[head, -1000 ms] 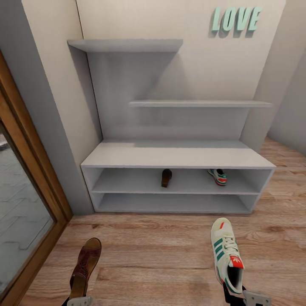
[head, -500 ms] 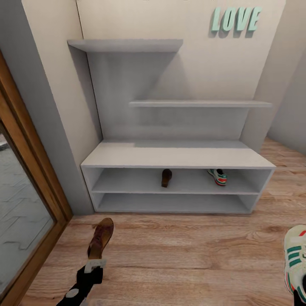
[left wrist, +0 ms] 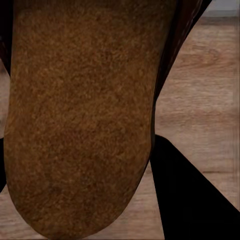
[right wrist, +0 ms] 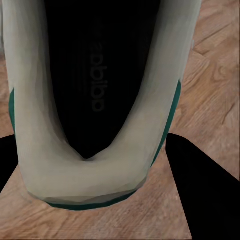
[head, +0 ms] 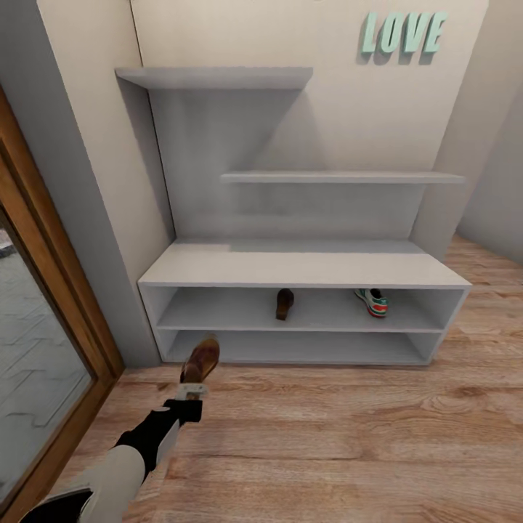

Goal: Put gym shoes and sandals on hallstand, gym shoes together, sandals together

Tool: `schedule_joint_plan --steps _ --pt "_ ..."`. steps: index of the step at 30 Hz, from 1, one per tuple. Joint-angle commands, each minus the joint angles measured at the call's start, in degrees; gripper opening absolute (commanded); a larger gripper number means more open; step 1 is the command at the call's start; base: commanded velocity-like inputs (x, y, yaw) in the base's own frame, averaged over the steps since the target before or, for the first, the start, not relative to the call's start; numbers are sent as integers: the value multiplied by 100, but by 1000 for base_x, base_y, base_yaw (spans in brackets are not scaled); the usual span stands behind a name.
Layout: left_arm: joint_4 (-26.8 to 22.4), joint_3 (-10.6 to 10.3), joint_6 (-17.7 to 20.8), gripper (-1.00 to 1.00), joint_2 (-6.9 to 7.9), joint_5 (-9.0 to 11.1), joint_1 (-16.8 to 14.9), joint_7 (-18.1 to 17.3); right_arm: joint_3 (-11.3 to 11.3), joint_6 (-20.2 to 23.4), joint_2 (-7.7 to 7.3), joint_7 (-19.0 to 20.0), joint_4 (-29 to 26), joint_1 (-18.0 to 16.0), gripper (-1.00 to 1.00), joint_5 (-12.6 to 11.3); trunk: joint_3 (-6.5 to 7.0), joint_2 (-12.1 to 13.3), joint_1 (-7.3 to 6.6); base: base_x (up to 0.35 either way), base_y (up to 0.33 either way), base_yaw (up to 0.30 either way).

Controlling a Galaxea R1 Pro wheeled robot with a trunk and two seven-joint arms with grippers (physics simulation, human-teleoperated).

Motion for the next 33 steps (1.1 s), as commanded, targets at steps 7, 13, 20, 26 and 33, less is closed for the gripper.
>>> schedule_joint_plan --steps 7,13,20,26,33 --pt "-16 48 523 -100 -33 -73 -465 -33 -172 32 -62 -25 -39 -7 -100 -39 -6 -2 -1 0 0 0" --pt "-35 40 684 -100 -54 -80 -743 -24 -146 57 22 -31 -443 -7 -100 -22 -6 -2 -1 0 0 0" --pt "-392 -54 1046 -100 -195 -82 -782 -2 -137 255 67 -24 -530 -7 -100 -1 -105 -162 87 0 0 0" --pt "-464 -58 1075 -100 -194 -83 -783 7 -137 257 64 -24 -533 -7 -100 1 -265 -403 219 0 0 0" --pt "-474 -59 1084 -100 -184 -98 -775 24 -131 252 65 -24 -533 -7 -100 3 -440 -684 373 0 0 0"
